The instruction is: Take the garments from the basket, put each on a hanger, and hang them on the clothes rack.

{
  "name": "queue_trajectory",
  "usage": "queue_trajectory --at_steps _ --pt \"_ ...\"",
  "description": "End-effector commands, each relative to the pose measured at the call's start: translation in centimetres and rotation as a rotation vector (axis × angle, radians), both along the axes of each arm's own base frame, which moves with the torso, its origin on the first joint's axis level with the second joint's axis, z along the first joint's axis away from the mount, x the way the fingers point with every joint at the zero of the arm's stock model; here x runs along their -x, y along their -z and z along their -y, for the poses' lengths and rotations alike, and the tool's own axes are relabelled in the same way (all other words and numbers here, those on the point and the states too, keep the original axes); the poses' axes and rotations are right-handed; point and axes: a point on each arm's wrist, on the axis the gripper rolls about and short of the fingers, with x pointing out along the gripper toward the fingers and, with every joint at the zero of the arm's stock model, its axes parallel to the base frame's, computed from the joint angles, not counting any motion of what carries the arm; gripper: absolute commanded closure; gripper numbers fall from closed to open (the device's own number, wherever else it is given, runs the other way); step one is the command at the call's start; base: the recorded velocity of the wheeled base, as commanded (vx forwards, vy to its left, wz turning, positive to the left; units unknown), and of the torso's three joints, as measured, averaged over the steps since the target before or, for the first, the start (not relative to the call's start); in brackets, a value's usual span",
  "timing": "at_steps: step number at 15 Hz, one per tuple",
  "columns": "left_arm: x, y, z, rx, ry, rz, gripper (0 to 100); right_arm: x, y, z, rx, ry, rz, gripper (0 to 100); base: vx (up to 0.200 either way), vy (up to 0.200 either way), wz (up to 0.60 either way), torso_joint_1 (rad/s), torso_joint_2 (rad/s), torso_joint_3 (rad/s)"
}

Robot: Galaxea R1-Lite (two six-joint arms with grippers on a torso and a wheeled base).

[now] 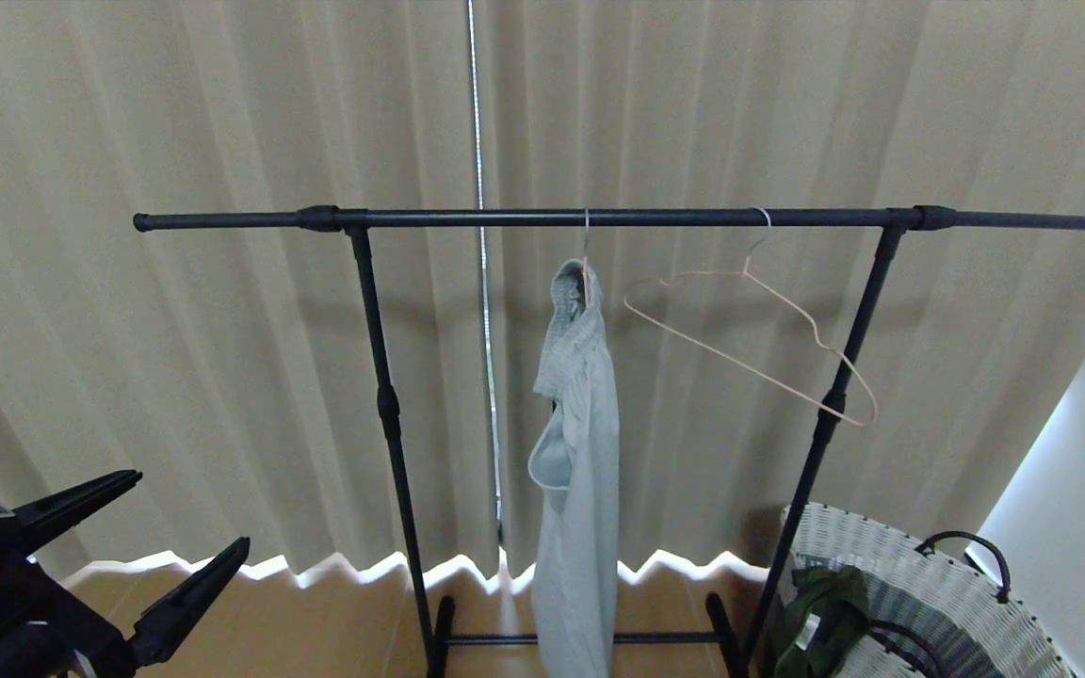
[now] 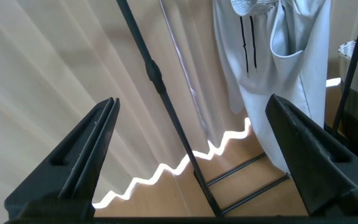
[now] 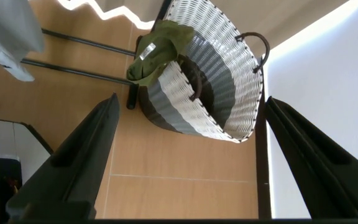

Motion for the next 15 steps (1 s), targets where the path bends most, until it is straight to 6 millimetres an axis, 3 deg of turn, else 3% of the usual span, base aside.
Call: queue_trajectory --at_steps 1,7,15 --pt "0.0 -0.01 0.0 0.0 0.0 0.001 0 -0.09 -0.04 0.0 0.006 -0.005 -0.003 0 0.0 0.0 0.0 0.0 0.0 0.0" --pt "0.0 -0.01 0.0 -0.001 0.0 0.001 0 -0.03 -0.03 0.0 0.021 -0.015 -0.003 0 0.0 0.0 0.0 -0.021 0.04 0.024" --pt "0.07 -0.06 0.02 -0.002 0.003 0.006 0 0.01 0.02 0.0 0.021 -0.015 -0.006 0 0.0 0.0 0.0 -0.215 0.47 0.252"
